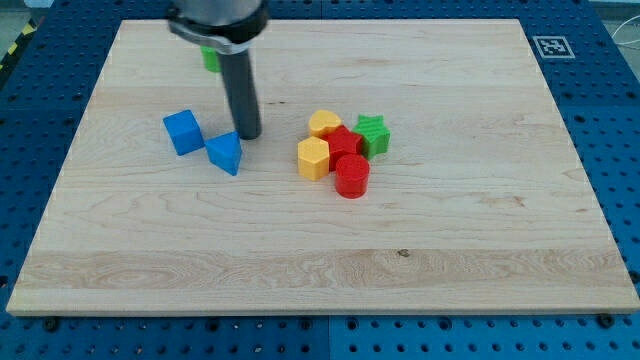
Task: Move the blue triangle a bit left
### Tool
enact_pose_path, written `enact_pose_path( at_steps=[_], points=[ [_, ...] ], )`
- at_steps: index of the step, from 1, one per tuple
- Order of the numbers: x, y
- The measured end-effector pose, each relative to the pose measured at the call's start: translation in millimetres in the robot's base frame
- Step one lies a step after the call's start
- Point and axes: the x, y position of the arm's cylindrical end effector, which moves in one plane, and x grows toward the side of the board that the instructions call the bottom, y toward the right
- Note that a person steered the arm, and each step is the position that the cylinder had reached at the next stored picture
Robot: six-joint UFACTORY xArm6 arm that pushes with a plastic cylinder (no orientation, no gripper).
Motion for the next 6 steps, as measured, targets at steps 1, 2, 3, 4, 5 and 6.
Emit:
enact_pose_path(
  at_steps=[1,2,3,4,5,6],
  points=[
    [29,31],
    [63,39],
    [61,12],
    [47,7],
    [42,3],
    [42,-28]
  ],
)
